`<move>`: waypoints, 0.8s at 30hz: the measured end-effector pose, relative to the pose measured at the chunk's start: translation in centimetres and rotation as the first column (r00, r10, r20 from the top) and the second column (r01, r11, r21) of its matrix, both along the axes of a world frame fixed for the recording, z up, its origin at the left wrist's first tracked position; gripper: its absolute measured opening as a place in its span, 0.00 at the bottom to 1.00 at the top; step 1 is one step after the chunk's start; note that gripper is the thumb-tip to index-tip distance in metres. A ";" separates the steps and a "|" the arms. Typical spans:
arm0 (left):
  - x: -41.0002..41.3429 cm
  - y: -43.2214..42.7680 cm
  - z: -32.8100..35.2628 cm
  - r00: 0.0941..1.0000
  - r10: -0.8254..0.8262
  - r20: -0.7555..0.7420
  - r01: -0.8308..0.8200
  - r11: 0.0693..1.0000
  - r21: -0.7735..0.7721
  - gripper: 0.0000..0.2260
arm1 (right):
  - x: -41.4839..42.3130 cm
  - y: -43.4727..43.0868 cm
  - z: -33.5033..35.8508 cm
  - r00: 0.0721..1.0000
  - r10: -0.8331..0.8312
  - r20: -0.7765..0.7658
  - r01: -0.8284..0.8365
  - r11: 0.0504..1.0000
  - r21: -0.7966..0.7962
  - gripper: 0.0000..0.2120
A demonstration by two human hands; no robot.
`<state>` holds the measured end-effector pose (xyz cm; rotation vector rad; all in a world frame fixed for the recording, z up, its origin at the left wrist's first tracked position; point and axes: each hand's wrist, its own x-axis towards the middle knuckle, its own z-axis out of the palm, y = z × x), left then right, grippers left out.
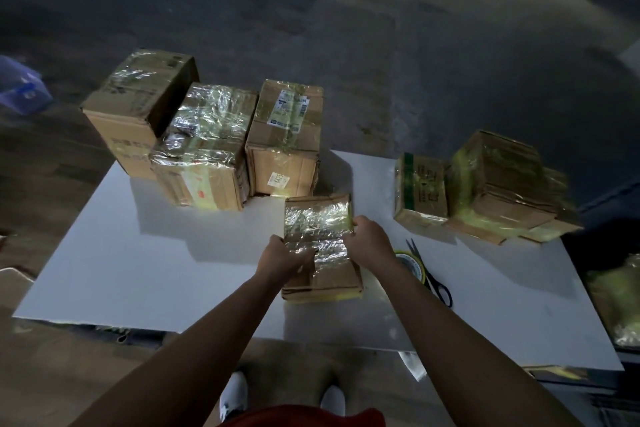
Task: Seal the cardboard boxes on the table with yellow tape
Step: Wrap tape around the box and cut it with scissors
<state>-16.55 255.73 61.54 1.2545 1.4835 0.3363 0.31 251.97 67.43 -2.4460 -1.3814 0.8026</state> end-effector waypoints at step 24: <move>-0.3 -4.1 1.6 0.708 -0.308 -0.635 0.677 0.553 0.486 0.12 | -0.8 0.2 -0.4 0.972 0.226 0.060 -0.221 0.972 -0.083 0.33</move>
